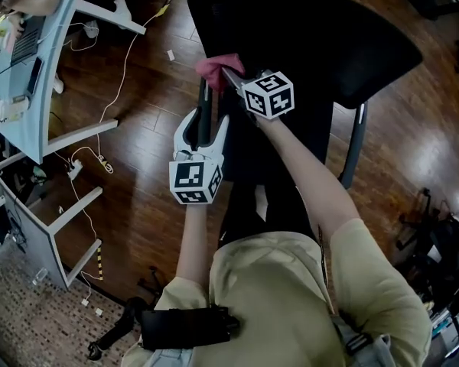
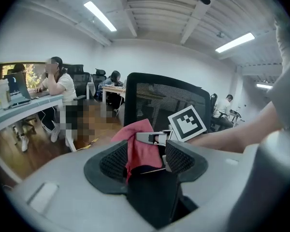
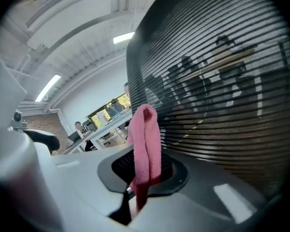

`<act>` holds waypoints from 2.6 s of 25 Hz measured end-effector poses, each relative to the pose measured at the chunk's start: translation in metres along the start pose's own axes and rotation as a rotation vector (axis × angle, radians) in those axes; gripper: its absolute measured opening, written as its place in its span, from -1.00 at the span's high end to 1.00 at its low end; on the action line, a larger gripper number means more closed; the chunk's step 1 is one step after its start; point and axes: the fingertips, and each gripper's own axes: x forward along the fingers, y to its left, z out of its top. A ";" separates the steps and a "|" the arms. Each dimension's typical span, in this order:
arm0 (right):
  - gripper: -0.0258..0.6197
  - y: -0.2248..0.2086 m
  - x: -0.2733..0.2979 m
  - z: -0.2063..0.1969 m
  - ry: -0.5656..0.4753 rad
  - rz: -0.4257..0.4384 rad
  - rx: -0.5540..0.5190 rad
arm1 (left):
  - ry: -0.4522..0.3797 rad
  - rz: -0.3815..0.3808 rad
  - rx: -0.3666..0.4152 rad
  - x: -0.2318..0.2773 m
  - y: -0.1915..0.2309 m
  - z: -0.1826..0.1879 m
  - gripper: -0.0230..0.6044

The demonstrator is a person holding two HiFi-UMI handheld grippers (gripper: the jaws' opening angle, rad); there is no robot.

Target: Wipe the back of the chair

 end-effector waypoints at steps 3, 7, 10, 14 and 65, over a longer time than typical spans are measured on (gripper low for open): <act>0.86 -0.028 -0.023 -0.003 -0.009 -0.053 0.013 | 0.017 -0.039 0.002 0.014 -0.014 -0.008 0.17; 0.86 -0.096 -0.101 -0.015 -0.029 -0.229 0.068 | 0.042 -0.174 0.024 0.043 -0.069 -0.015 0.17; 0.86 -0.141 -0.169 -0.025 -0.039 -0.360 0.093 | 0.053 -0.282 0.050 0.063 -0.121 -0.018 0.17; 0.86 -0.186 -0.259 -0.038 -0.051 -0.522 0.126 | 0.063 -0.435 0.104 0.083 -0.203 -0.023 0.17; 0.86 -0.210 -0.308 -0.085 0.065 -0.658 0.067 | 0.169 -0.542 0.052 0.112 -0.245 -0.089 0.18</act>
